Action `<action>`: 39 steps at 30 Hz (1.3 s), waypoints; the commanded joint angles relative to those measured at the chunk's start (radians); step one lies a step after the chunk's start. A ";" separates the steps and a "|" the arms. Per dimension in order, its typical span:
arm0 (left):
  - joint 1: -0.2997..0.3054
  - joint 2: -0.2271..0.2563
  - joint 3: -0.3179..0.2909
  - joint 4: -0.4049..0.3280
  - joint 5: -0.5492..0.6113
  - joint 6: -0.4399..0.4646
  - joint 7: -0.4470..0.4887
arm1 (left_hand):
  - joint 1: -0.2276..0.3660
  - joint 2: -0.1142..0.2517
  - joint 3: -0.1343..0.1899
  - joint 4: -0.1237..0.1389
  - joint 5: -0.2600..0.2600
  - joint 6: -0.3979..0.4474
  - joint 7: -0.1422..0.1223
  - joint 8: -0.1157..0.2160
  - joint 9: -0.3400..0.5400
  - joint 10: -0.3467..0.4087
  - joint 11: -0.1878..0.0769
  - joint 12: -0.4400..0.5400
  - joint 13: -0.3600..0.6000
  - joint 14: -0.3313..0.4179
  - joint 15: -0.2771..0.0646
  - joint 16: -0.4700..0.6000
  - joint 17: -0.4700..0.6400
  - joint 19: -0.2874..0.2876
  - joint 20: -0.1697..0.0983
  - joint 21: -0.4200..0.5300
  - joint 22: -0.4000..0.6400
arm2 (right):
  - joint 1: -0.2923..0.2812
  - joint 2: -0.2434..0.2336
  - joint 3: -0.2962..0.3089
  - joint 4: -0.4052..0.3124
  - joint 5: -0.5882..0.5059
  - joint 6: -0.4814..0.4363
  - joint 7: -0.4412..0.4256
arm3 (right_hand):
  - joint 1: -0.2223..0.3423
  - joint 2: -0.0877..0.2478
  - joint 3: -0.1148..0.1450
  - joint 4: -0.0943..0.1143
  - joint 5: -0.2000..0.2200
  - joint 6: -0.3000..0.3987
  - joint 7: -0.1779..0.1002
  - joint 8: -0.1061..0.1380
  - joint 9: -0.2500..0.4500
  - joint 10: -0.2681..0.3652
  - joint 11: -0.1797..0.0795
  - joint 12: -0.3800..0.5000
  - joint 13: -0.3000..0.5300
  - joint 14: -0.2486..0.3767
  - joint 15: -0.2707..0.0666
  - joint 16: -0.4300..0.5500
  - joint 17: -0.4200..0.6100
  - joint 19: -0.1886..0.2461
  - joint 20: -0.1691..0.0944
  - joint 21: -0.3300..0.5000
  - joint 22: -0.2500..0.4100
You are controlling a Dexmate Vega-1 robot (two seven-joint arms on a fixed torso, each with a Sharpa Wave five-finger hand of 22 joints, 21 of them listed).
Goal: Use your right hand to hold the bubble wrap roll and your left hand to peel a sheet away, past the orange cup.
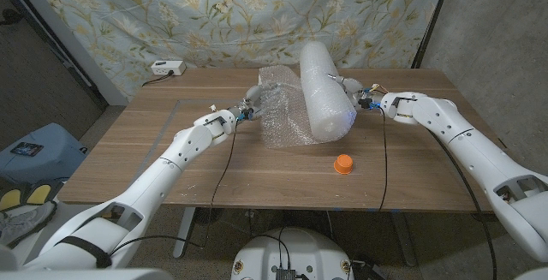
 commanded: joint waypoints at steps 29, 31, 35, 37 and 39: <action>0.009 0.055 -0.010 -0.093 -0.014 0.071 0.102 | 0.019 0.002 -0.009 0.004 -0.002 0.026 0.018 -0.012 0.006 0.039 -0.051 0.007 0.023 0.009 0.003 -0.013 0.005 -0.009 -0.004 0.012 0.003 | -0.054 0.071 0.032 0.113 0.117 0.067 0.173 | 0.025 0.052 -0.024 0.006 0.003 -0.033 -0.011 -0.016 -0.002 -0.039 0.006 -0.038 -0.021 -0.033 -0.018 -0.020 -0.006 -0.019 0.000 -0.009 0.005; 0.008 0.054 -0.010 -0.093 -0.016 0.072 0.105 | 0.020 0.002 -0.009 0.003 -0.002 0.026 0.014 -0.013 0.006 0.039 -0.051 0.007 0.024 0.009 0.003 -0.014 0.004 -0.009 -0.003 0.013 0.003 | -0.052 0.071 0.030 0.119 0.118 0.063 0.184 | 0.018 0.052 -0.028 0.009 0.002 -0.042 -0.009 -0.019 -0.003 -0.053 0.007 -0.047 -0.024 -0.040 -0.013 -0.023 -0.005 -0.022 0.003 -0.010 0.005; 0.006 0.051 -0.009 -0.086 -0.018 0.071 0.103 | 0.020 0.002 -0.010 0.004 -0.002 0.027 0.016 -0.014 0.007 0.039 -0.052 0.007 0.026 0.010 0.004 -0.013 0.005 -0.010 -0.003 0.013 0.003 | -0.050 0.069 0.027 0.123 0.114 0.058 0.188 | 0.005 0.051 -0.037 0.014 0.001 -0.061 -0.004 -0.025 -0.004 -0.073 0.016 -0.059 -0.029 -0.053 -0.007 -0.027 -0.005 -0.026 0.008 -0.011 0.005; 0.006 0.049 -0.008 -0.083 -0.018 0.070 0.102 | 0.021 0.003 -0.010 0.004 -0.002 0.028 0.016 -0.014 0.008 0.040 -0.053 0.007 0.027 0.011 0.004 -0.013 0.005 -0.010 -0.003 0.014 0.003 | -0.049 0.069 0.025 0.125 0.114 0.053 0.184 | 0.000 0.051 -0.040 0.016 0.001 -0.066 -0.003 -0.026 -0.005 -0.075 0.016 -0.062 -0.030 -0.056 -0.007 -0.027 -0.004 -0.028 0.009 -0.011 0.005; 0.004 0.049 -0.004 -0.084 -0.012 0.071 0.110 | 0.021 0.003 -0.010 0.005 -0.002 0.027 0.017 -0.015 0.008 0.040 -0.053 0.007 0.028 0.010 0.005 -0.014 0.006 -0.010 -0.003 0.014 0.003 | -0.047 0.073 0.025 0.133 0.117 0.050 0.189 | -0.014 0.051 -0.046 0.023 -0.001 -0.070 -0.005 -0.026 -0.006 -0.078 0.015 -0.065 -0.032 -0.057 -0.007 -0.027 -0.004 -0.028 0.009 -0.010 0.005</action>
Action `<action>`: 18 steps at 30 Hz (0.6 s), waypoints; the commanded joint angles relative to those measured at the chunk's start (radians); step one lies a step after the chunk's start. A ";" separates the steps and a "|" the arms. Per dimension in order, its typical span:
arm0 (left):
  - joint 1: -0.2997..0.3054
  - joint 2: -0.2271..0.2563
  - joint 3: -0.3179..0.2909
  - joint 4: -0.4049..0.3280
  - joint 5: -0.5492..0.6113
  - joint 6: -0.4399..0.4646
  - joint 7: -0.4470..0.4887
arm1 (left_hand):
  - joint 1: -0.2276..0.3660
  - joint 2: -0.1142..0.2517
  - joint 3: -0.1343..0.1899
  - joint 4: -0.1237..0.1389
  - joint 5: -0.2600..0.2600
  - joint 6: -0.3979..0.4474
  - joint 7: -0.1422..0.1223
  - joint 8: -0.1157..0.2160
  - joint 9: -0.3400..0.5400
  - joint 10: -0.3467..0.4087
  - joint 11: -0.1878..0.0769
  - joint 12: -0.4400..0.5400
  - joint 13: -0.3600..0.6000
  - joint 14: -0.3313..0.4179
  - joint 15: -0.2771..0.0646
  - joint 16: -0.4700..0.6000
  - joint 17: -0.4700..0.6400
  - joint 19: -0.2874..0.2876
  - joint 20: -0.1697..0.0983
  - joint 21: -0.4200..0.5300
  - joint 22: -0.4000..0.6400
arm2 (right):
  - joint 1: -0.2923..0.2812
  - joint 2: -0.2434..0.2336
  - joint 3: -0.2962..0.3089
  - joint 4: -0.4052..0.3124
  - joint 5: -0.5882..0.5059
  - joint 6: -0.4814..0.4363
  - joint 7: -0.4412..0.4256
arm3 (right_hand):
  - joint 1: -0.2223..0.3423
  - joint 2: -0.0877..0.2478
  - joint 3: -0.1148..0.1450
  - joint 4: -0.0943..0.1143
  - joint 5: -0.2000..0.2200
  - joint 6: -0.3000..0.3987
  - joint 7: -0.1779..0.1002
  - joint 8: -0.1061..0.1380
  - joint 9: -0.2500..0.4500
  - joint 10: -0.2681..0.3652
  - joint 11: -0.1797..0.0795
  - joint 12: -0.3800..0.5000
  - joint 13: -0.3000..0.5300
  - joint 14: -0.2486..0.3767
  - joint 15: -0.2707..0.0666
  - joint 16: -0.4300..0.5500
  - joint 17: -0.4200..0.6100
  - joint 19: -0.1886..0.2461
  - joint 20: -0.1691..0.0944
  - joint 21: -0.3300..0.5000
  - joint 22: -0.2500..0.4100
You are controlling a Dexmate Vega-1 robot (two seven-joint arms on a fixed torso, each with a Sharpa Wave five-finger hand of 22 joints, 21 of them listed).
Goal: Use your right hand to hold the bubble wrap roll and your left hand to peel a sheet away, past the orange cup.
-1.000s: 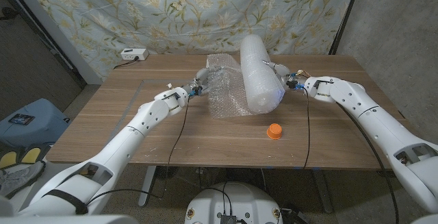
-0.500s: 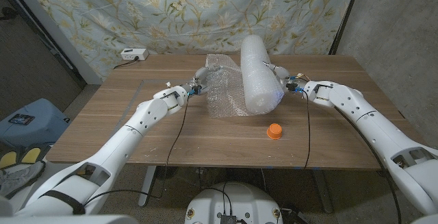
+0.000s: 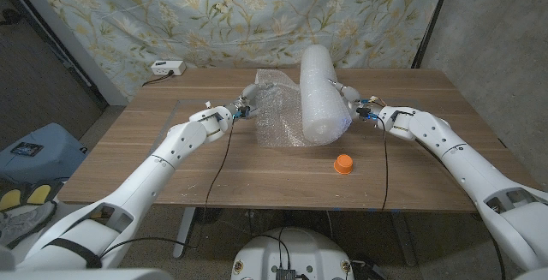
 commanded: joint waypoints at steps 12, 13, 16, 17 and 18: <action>-0.012 -0.001 0.019 0.003 0.023 0.010 0.026 | 0.013 0.002 -0.005 -0.001 -0.002 0.024 0.016 -0.007 0.005 0.039 -0.052 0.006 0.008 0.005 -0.001 -0.009 0.006 -0.007 0.002 0.006 0.003 | 0.016 0.024 -0.016 0.068 -0.004 -0.002 0.070 | -0.066 -0.017 -0.032 0.017 -0.001 -0.036 -0.002 -0.005 -0.001 -0.031 0.005 -0.023 -0.008 -0.022 -0.004 -0.008 0.001 -0.016 0.004 -0.004 0.005; -0.011 0.002 0.018 -0.002 0.024 0.011 0.030 | 0.013 0.002 -0.006 0.000 -0.002 0.024 0.016 -0.007 0.006 0.037 -0.050 0.006 0.009 0.004 -0.001 -0.009 0.007 -0.007 0.002 0.006 0.003 | 0.017 0.027 -0.016 0.073 -0.004 0.000 0.075 | -0.068 -0.017 -0.033 0.018 0.000 -0.038 -0.001 -0.005 -0.001 -0.032 0.005 -0.025 -0.009 -0.024 -0.004 -0.008 0.001 -0.017 0.004 -0.004 0.005; -0.010 0.009 0.015 -0.012 0.025 0.019 0.043 | 0.013 0.002 -0.006 0.000 -0.002 0.025 0.016 -0.008 0.006 0.038 -0.051 0.005 0.008 0.004 -0.003 -0.010 0.006 -0.007 0.002 0.007 0.003 | 0.020 0.036 -0.016 0.088 -0.004 0.008 0.092 | -0.070 -0.017 -0.035 0.017 0.001 -0.041 -0.001 -0.005 -0.002 -0.036 0.010 -0.027 -0.010 -0.027 -0.004 -0.010 0.001 -0.021 0.005 -0.005 0.005; -0.011 0.011 0.015 -0.013 0.026 0.020 0.044 | 0.014 0.002 -0.006 -0.001 -0.002 0.025 0.016 -0.008 0.006 0.038 -0.051 0.005 0.008 0.004 -0.003 -0.010 0.006 -0.007 0.002 0.006 0.003 | 0.021 0.039 -0.016 0.093 -0.004 0.010 0.098 | -0.069 -0.017 -0.035 0.016 0.001 -0.042 0.000 -0.005 -0.002 -0.038 0.008 -0.029 -0.010 -0.028 -0.003 -0.010 0.000 -0.023 0.005 -0.006 0.005; -0.011 0.012 0.015 -0.014 0.027 0.021 0.045 | 0.013 0.002 -0.006 0.000 -0.002 0.024 0.017 -0.008 0.006 0.037 -0.052 0.004 0.008 0.004 -0.002 -0.010 0.006 -0.008 0.002 0.006 0.003 | 0.022 0.041 -0.016 0.097 -0.005 0.012 0.103 | -0.070 -0.017 -0.035 0.016 0.001 -0.043 0.000 -0.005 -0.002 -0.038 0.009 -0.029 -0.010 -0.030 -0.002 -0.011 0.000 -0.024 0.005 -0.006 0.005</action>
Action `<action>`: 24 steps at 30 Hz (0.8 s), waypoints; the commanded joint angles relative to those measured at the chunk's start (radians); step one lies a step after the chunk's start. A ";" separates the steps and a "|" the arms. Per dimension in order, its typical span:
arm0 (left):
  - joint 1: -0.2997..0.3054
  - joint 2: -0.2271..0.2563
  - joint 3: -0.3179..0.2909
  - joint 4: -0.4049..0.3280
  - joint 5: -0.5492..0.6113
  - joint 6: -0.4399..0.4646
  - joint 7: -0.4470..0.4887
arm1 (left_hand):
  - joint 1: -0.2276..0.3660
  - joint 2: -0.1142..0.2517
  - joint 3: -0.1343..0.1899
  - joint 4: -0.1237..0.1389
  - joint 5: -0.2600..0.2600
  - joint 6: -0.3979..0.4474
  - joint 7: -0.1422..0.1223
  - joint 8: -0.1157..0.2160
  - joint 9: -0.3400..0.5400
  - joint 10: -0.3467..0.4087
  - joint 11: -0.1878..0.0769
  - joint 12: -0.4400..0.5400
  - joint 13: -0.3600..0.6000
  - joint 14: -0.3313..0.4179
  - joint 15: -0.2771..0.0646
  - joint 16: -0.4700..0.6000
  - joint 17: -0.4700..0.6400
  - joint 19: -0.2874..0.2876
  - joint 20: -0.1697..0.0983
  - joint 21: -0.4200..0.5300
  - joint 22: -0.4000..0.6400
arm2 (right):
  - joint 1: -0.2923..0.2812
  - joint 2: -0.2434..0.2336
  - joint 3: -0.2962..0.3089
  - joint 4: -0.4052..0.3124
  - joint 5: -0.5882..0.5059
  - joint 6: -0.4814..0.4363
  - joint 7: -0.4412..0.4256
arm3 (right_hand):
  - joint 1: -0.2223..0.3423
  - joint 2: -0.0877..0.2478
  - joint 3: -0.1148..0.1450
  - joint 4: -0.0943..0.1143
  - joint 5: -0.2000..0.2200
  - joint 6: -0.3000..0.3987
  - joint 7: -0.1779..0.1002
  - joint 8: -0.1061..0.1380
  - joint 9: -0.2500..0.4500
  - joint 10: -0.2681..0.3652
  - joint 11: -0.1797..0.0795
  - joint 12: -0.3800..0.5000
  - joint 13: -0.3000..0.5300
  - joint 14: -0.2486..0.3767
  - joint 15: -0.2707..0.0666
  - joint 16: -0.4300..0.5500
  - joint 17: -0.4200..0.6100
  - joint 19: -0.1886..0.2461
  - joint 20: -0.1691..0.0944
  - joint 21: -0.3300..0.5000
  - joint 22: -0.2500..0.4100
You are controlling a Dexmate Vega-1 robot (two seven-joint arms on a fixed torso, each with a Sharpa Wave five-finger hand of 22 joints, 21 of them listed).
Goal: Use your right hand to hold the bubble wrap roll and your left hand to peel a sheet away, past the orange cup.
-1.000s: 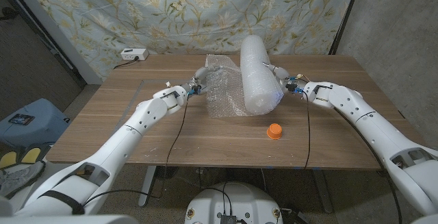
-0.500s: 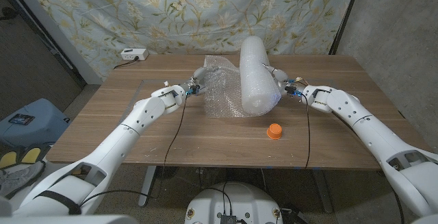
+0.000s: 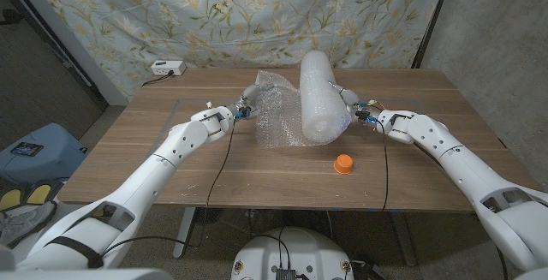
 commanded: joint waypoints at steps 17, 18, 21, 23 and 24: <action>-0.013 0.032 0.004 -0.042 0.020 0.045 0.046 | 0.014 0.002 -0.008 0.001 -0.002 0.026 0.015 -0.003 0.004 0.039 -0.052 0.002 0.002 0.005 0.000 -0.005 0.003 -0.005 -0.002 0.009 0.003 | 0.025 0.073 0.006 0.123 -0.017 0.090 0.162 | 0.004 0.005 -0.006 -0.009 0.006 -0.023 -0.002 -0.001 0.001 -0.025 0.001 -0.015 0.002 -0.027 -0.006 -0.010 0.000 -0.028 0.001 -0.009 0.005; -0.013 0.034 0.004 -0.043 0.020 0.046 0.045 | 0.015 0.002 -0.008 0.001 -0.002 0.026 0.015 -0.004 0.004 0.040 -0.052 0.002 0.002 0.005 -0.001 -0.005 0.003 -0.005 -0.002 0.010 0.003 | 0.025 0.075 0.006 0.126 -0.019 0.096 0.170 | 0.004 0.005 -0.006 -0.009 0.006 -0.023 -0.003 -0.001 0.001 -0.025 0.000 -0.015 0.002 -0.028 -0.005 -0.010 0.000 -0.030 0.001 -0.009 0.005; -0.013 0.037 0.004 -0.046 0.019 0.050 0.046 | 0.015 0.002 -0.008 0.001 -0.002 0.025 0.015 -0.005 0.004 0.039 -0.052 0.002 0.003 0.005 -0.001 -0.006 0.002 -0.005 -0.003 0.010 0.003 | 0.025 0.080 0.008 0.132 -0.021 0.103 0.180 | 0.004 0.005 -0.007 -0.010 0.006 -0.025 -0.005 -0.001 0.000 -0.025 0.004 -0.015 0.002 -0.031 -0.004 -0.011 0.000 -0.032 0.001 -0.010 0.005; -0.014 0.038 0.004 -0.048 0.020 0.055 0.052 | 0.015 0.002 -0.008 0.001 -0.002 0.025 0.016 -0.006 0.004 0.040 -0.052 0.001 0.003 0.005 -0.002 -0.006 0.002 -0.005 -0.003 0.011 0.003 | 0.025 0.083 0.008 0.136 -0.022 0.106 0.187 | 0.003 0.004 -0.008 -0.011 0.006 -0.026 -0.006 0.000 0.000 -0.027 0.005 -0.017 0.003 -0.033 -0.004 -0.012 0.000 -0.034 0.001 -0.010 0.005; -0.013 0.039 0.004 -0.047 0.020 0.052 0.046 | 0.015 0.002 -0.008 0.001 -0.002 0.025 0.015 -0.006 0.004 0.040 -0.052 0.001 0.003 0.005 -0.003 -0.007 0.002 -0.004 -0.003 0.011 0.003 | 0.025 0.084 0.009 0.137 -0.022 0.107 0.189 | 0.003 0.005 -0.008 -0.011 0.006 -0.026 -0.006 0.000 0.000 -0.029 0.004 -0.017 0.003 -0.034 -0.004 -0.012 0.000 -0.034 0.001 -0.010 0.005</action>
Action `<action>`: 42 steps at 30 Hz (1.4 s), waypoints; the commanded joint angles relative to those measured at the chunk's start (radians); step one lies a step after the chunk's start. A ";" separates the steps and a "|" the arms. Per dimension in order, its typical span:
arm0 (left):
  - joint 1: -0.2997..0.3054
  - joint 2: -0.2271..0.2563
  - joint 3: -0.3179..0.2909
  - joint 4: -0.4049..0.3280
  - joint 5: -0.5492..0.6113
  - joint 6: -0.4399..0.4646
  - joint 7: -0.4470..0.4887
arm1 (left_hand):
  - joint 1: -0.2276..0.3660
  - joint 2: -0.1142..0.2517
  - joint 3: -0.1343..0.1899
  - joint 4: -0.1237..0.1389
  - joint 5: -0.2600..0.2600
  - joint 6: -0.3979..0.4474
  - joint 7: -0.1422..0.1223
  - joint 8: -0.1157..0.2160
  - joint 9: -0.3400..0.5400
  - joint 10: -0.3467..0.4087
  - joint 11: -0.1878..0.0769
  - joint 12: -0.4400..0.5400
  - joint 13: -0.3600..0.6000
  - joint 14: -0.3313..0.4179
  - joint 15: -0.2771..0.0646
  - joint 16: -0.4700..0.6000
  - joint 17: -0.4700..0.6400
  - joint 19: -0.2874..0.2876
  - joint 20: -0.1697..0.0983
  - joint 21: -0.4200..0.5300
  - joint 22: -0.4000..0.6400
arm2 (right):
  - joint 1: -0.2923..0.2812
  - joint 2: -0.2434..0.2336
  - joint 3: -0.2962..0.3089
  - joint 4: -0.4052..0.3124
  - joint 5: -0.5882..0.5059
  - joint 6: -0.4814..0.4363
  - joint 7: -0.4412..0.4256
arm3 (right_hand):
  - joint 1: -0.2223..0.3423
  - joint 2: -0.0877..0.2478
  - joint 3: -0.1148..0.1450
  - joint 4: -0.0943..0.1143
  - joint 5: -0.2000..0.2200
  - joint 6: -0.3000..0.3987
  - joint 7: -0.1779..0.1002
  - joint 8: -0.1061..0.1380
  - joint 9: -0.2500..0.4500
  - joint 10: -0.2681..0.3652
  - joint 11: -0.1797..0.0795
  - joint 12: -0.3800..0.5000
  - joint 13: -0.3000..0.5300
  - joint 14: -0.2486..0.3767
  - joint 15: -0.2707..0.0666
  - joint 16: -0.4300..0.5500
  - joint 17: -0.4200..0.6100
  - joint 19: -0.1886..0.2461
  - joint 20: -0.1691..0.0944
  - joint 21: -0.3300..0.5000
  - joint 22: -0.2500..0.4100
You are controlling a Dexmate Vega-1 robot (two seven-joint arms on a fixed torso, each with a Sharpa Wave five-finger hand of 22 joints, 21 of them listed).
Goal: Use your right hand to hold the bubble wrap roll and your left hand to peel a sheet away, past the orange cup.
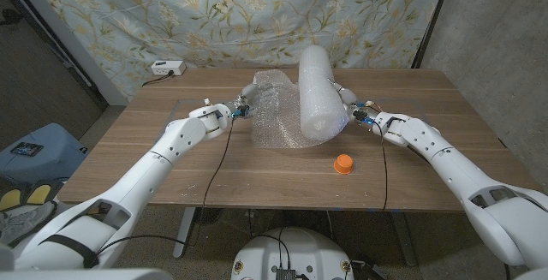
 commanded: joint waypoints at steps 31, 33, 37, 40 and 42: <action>-0.008 0.030 -0.002 -0.025 -0.004 0.042 0.013 | 0.015 -0.002 -0.008 -0.003 -0.002 0.029 0.016 -0.012 0.008 0.045 -0.051 -0.002 0.007 0.010 -0.004 -0.010 0.004 -0.003 -0.003 0.013 0.003 | 0.000 0.040 0.016 0.073 -0.014 0.064 0.116 | -0.062 -0.006 -0.036 0.016 0.010 -0.035 0.004 0.002 -0.005 -0.042 0.007 -0.026 0.009 -0.041 0.014 -0.021 -0.006 -0.038 0.012 -0.001 0.005; -0.008 0.034 -0.003 -0.030 -0.004 0.047 0.012 | 0.015 -0.001 -0.008 -0.002 -0.002 0.030 0.017 -0.012 0.008 0.045 -0.052 -0.003 0.006 0.010 -0.003 -0.009 0.005 -0.003 -0.003 0.014 0.003 | 0.000 0.043 0.019 0.079 -0.012 0.067 0.123 | -0.064 -0.006 -0.037 0.016 0.010 -0.037 0.004 0.002 -0.005 -0.044 0.009 -0.027 0.009 -0.043 0.014 -0.021 -0.007 -0.040 0.013 -0.001 0.005; -0.003 0.052 -0.009 -0.054 -0.007 0.065 0.033 | 0.015 -0.002 -0.008 -0.002 -0.002 0.031 0.016 -0.013 0.008 0.045 -0.053 -0.004 0.006 0.011 -0.002 -0.010 0.004 -0.003 -0.003 0.015 0.003 | -0.001 0.048 0.023 0.089 -0.011 0.076 0.138 | -0.067 -0.006 -0.039 0.016 0.011 -0.040 0.005 0.002 -0.006 -0.043 0.006 -0.028 0.010 -0.045 0.014 -0.022 -0.007 -0.042 0.013 -0.001 0.005; 0.007 0.064 -0.018 -0.074 -0.009 0.070 0.049 | 0.016 -0.001 -0.009 -0.002 -0.003 0.030 0.016 -0.014 0.009 0.043 -0.052 -0.005 0.007 0.012 -0.003 -0.009 0.005 -0.003 -0.003 0.015 0.003 | -0.002 0.052 0.026 0.099 -0.009 0.082 0.152 | -0.067 -0.005 -0.040 0.015 0.012 -0.040 0.004 0.003 -0.006 -0.045 0.008 -0.030 0.011 -0.047 0.014 -0.023 -0.008 -0.044 0.014 -0.001 0.005; 0.014 0.070 -0.023 -0.086 -0.011 0.072 0.059 | 0.016 -0.001 -0.009 -0.001 -0.003 0.030 0.016 -0.014 0.009 0.044 -0.052 -0.005 0.007 0.012 -0.003 -0.010 0.005 -0.004 -0.003 0.015 0.003 | -0.002 0.055 0.029 0.106 -0.007 0.085 0.157 | -0.067 -0.005 -0.040 0.015 0.012 -0.040 0.004 0.003 -0.007 -0.044 0.007 -0.029 0.011 -0.048 0.012 -0.023 -0.008 -0.045 0.014 -0.001 0.005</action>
